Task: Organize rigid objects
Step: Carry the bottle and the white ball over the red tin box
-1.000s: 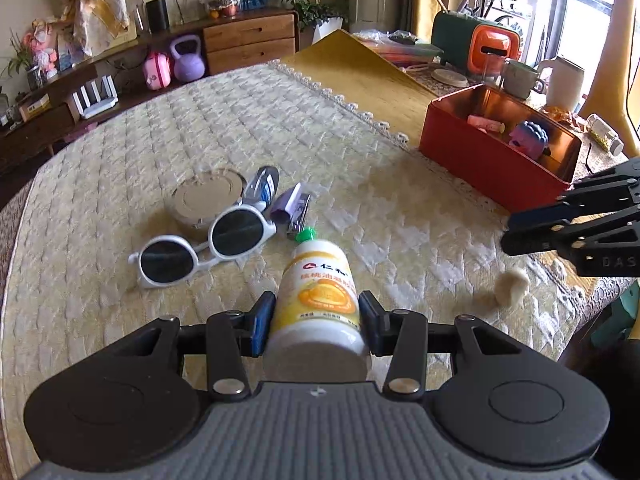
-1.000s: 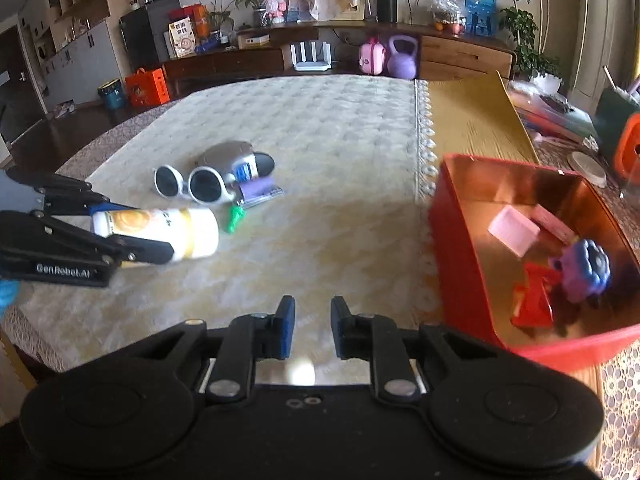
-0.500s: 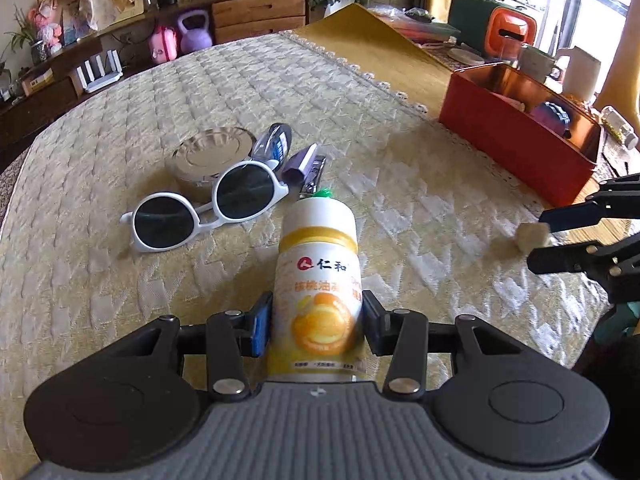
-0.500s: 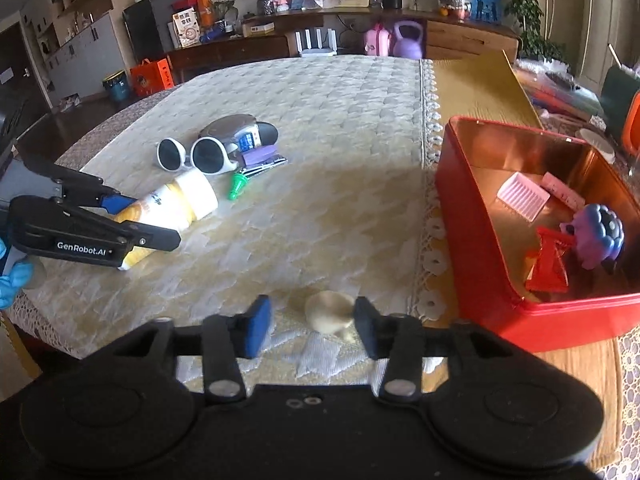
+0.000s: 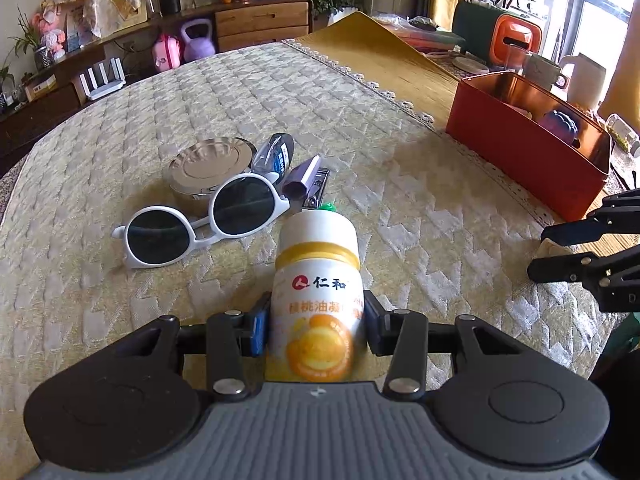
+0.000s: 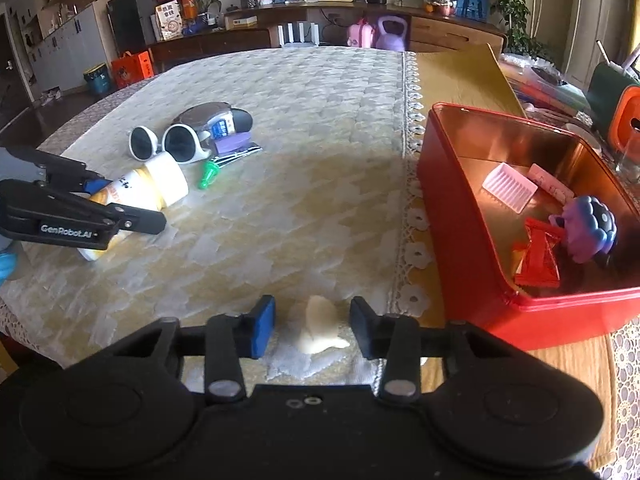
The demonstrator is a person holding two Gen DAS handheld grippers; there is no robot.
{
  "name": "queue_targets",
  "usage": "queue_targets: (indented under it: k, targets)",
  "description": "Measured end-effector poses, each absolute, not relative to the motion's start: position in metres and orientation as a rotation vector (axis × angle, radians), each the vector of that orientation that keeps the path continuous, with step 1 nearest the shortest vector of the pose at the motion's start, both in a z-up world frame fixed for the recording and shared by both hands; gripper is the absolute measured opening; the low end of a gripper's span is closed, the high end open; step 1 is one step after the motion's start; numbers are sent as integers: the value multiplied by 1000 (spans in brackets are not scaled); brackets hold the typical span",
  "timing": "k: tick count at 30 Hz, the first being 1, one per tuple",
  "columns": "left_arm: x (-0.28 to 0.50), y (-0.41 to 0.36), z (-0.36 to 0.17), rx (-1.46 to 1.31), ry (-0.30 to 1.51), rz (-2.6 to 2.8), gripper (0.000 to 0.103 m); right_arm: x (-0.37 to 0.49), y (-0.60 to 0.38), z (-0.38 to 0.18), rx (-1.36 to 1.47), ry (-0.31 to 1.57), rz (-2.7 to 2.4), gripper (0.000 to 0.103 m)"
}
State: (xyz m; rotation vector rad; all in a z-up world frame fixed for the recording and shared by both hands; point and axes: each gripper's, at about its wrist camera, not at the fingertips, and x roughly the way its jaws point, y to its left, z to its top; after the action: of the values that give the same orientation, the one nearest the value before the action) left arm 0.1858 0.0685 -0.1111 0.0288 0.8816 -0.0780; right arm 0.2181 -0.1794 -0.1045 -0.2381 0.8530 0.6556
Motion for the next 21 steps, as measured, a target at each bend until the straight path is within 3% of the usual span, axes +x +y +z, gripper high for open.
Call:
queue_targets:
  k: [3,21]
  targets:
    - [185,68,-111,28,884,-68,44,218,-180,-104,-245,849,644,27]
    - [183,40,-59,-20,868,-95,44,207,-216,-40,-180,749,617,26]
